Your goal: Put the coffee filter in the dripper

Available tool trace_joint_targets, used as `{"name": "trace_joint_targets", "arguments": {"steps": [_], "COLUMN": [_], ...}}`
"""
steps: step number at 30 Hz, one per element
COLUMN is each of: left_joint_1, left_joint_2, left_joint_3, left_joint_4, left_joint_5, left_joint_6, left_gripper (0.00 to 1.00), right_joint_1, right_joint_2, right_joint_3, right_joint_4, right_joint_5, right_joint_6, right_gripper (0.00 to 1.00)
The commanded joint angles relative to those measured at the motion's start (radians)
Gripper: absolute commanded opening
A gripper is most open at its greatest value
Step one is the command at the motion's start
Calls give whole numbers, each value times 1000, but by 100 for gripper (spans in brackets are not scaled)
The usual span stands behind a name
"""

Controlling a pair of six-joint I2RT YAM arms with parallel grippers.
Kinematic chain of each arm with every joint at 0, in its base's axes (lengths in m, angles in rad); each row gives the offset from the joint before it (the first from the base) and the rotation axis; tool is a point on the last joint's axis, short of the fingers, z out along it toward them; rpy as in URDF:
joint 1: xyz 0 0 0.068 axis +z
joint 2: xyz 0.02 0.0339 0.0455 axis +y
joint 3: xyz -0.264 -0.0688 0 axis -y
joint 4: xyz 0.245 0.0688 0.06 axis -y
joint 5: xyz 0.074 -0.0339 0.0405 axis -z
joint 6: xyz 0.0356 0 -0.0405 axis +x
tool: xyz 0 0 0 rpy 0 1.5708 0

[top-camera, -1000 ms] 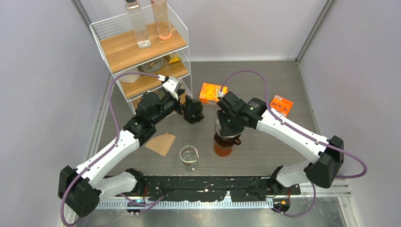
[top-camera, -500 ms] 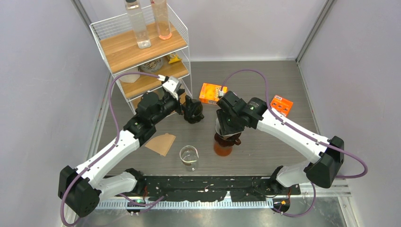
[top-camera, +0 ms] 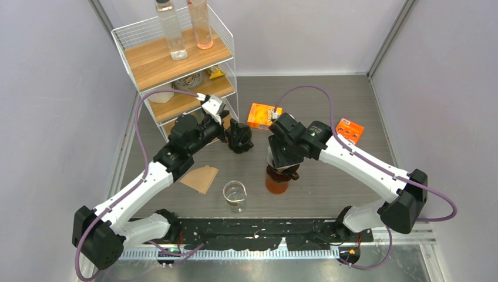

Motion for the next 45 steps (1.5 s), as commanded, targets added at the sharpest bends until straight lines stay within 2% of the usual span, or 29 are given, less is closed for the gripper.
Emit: {"name": "trace_joint_targets", "arguments": {"steps": [1, 6, 8, 12, 34, 38, 40, 42, 45], "left_joint_1": [7, 7, 6, 5, 7, 6, 7, 6, 6], "left_joint_2": [-16, -14, -13, -14, -9, -8, -7, -7, -11], "left_joint_3": [2, 4, 4, 4, 5, 9, 14, 17, 19], "left_joint_4": [50, 48, 47, 46, 47, 46, 43, 36, 29], "left_joint_5": [-7, -7, -8, -5, 11, 15, 15, 15, 12], "left_joint_6": [9, 10, 10, 9, 5, -5, -11, -16, -22], "left_gripper": [100, 100, 100, 100, 99, 100, 100, 100, 100], "right_joint_1": [1, 0, 1, 1, 1, 0, 0, -1, -4], "right_joint_2": [-5, -6, -9, -14, -123, -178, -204, -236, -287], "right_joint_3": [15, 25, 31, 40, 121, 160, 182, 191, 147], "right_joint_4": [-30, -26, -25, -22, -16, 2, 14, 38, 134], "right_joint_5": [38, 43, 42, 45, 54, 119, 172, 246, 373], "right_joint_6": [8, 4, 1, 1, -65, -106, -137, -152, -164], "right_gripper": [48, 44, 39, 37, 44, 46, 50, 64, 98]}}
